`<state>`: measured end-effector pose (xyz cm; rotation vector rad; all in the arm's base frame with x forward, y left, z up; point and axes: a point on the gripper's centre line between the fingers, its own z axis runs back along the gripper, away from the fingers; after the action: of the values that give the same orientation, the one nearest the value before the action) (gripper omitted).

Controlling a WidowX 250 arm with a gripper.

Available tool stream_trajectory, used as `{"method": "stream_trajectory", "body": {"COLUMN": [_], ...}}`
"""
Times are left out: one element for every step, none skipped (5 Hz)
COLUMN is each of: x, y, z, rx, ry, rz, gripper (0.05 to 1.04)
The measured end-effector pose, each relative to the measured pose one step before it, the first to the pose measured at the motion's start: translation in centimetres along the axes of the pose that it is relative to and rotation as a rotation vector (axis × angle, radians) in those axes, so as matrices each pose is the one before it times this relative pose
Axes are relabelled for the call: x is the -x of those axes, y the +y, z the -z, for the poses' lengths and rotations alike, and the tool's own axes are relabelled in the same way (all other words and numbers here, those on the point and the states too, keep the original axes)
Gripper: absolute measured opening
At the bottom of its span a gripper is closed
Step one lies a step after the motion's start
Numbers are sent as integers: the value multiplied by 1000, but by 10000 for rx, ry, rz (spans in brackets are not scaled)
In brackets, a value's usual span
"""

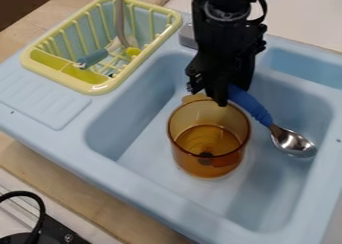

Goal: Take the blue spoon and put it on the upper side of the sink.

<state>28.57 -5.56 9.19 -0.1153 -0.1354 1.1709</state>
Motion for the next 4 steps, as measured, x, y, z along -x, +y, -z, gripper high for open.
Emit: {"method": "stream_trajectory", "body": {"x": [-402, -295, -142, 47], "y": [-40, 58, 116, 104], "z": [2, -76, -147, -130], "rx": [-65, -42, -170, -118], "ry": [-261, -341, -85, -110], "rz": [216, 262, 74, -17], "gripper": [406, 406, 451, 703]}}
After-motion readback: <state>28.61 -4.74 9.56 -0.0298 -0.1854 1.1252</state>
